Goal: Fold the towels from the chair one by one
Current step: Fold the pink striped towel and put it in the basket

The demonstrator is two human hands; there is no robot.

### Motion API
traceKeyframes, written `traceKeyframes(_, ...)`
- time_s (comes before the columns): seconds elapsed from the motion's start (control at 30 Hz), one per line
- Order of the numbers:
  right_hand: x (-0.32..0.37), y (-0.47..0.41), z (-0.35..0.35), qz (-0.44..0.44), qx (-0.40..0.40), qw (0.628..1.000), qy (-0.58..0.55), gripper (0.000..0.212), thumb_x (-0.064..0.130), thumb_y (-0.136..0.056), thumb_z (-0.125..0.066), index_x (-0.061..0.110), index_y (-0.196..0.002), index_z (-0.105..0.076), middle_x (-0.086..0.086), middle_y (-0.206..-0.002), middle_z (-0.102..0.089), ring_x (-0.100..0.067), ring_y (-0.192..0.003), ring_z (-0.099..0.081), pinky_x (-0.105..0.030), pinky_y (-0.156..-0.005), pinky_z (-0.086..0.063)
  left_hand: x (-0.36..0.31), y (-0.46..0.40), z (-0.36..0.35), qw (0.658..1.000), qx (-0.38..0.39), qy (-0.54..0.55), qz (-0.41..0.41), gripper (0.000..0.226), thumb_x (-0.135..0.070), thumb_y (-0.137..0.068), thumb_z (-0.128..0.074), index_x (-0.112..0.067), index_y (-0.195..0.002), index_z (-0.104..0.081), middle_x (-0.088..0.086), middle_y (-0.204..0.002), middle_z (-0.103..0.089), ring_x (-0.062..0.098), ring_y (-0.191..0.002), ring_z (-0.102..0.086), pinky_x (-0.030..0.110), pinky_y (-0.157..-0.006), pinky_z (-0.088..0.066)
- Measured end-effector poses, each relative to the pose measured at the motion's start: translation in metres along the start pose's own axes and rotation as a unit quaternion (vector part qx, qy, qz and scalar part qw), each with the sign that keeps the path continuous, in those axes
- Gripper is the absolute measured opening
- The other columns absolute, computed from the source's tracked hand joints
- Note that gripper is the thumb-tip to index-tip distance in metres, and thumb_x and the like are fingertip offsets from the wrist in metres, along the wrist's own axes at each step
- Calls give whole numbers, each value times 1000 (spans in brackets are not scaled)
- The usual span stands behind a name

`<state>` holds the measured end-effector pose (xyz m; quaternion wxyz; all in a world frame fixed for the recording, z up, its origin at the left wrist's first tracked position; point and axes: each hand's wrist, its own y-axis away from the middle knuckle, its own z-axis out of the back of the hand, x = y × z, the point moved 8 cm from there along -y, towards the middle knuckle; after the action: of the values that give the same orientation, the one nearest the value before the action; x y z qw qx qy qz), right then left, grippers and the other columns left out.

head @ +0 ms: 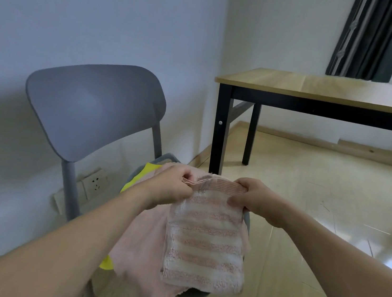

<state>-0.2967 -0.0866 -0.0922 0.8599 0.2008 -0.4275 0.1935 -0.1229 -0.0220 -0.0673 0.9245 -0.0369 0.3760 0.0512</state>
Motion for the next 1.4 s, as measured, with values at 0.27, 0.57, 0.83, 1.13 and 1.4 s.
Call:
traceKeyframes(0.27, 56, 72, -3, 179, 25, 953, 245, 12, 5, -79, -62, 12, -79, -53, 0, -76, -50, -19, -70, -43, -26, -59, -35, -66, 93, 20, 977, 0, -159, -144, 41, 8, -74, -47, -19, -105, -52, -16, -77, -39, -2, -74, -42, 6, -64, -34)
traceKeyframes(0.57, 142, 114, 28, 255, -80, 872, 410, 16, 19, -100, -37, 15, -95, -52, -5, -83, -60, -26, -75, -58, -37, -64, -46, -98, 89, 85, 938, -136, -291, -128, 24, -8, -90, -47, -8, -95, -70, 6, -90, -56, 30, -93, -59, 32, -78, -44)
traceKeyframes(0.83, 153, 124, 13, 351, -168, 787, 479, 13, 11, -94, -45, 18, -101, -54, 2, -93, -60, -17, -82, -60, -29, -70, -50, -118, 140, 92, 812, -288, -439, -256, 12, -10, -71, -46, -10, -74, -58, 7, -74, -61, 32, -64, -60, 32, -40, -42)
traceKeyframes(1.13, 20, 110, -86, 117, 190, 822, 525, 23, 13, -95, -41, 15, -72, -46, -2, -76, -42, -21, -71, -39, -31, -64, -33, 15, 144, -42, 917, 160, -364, -24, 14, -18, -89, -49, -18, -75, -53, 8, -89, -64, 23, -76, -50, 30, -63, -37)
traceKeyframes(1.4, 40, 65, -49, 66, 109, 921, 367, 17, 21, -98, -37, 19, -87, -49, 2, -86, -46, -19, -85, -43, -29, -74, -33, 27, 89, 6, 983, 63, -161, 55, 26, -26, -94, -48, -17, -70, -49, -5, -68, -47, 15, -68, -44, 29, -64, -35)
